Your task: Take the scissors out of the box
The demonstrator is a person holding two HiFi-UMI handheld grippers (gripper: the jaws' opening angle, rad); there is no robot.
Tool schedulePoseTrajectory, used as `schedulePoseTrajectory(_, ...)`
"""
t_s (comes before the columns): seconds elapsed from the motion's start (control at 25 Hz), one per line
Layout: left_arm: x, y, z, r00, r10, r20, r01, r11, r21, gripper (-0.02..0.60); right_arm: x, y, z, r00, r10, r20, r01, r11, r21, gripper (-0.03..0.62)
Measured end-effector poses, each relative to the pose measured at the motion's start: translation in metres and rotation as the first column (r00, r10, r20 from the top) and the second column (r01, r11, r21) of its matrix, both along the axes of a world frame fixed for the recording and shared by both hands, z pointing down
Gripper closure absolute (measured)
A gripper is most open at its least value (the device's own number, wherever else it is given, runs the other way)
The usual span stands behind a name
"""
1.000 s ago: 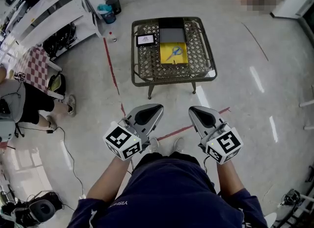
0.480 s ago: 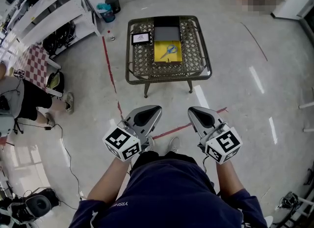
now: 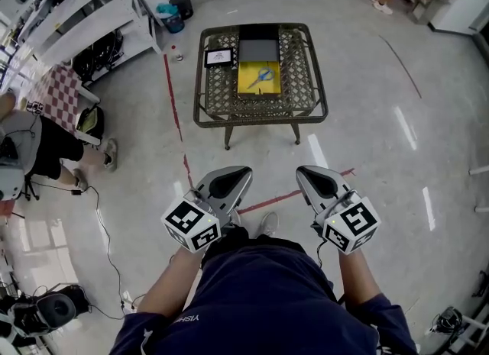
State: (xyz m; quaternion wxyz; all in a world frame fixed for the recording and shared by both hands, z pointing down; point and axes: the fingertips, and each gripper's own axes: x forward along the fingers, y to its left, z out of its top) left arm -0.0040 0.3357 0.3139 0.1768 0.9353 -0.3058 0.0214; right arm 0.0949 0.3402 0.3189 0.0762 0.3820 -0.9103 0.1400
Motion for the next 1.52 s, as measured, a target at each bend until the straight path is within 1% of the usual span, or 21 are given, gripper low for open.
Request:
schedulePoseTrajectory(0.2,-0.002,-0.003,0.005,1.000,-0.015,0.010,0.015,1.000,-0.008,0.556,0.001,-0.006,0.004,1.000,-0.007,0.005,0.007,1.000,-0.003,0.576)
schedulePoseTrajectory(0.44,0.001,-0.011,0.007,1.000,-0.017,0.004,0.017,1.000,-0.007,0.555,0.001,-0.014,0.005,1.000,-0.012,0.006,0.012,1.000,-0.005,0.576)
schedulePoseTrajectory(0.68,0.000,-0.034,0.007,1.000,-0.011,-0.014,0.011,1.000,0.000,0.557,0.000,-0.035,0.006,1.000,-0.011,-0.010,0.011,1.000,-0.006,0.576)
schedulePoseTrajectory(1.08,-0.014,-0.101,0.015,0.999,0.014,-0.036,-0.015,1.000,-0.008,0.555,-0.016,-0.095,0.016,1.000,0.010,-0.027,-0.011,1.000,-0.029,0.576)
schedulePoseTrajectory(1.32,-0.033,-0.152,0.024,0.999,0.033,-0.028,-0.033,0.999,-0.023,0.555,-0.037,-0.146,0.025,1.000,0.019,-0.021,-0.020,0.999,-0.048,0.576)
schedulePoseTrajectory(1.52,-0.050,-0.200,0.026,0.999,0.046,-0.015,-0.046,0.999,-0.020,0.555,-0.057,-0.190,0.029,0.999,0.018,-0.030,-0.019,0.998,-0.062,0.576)
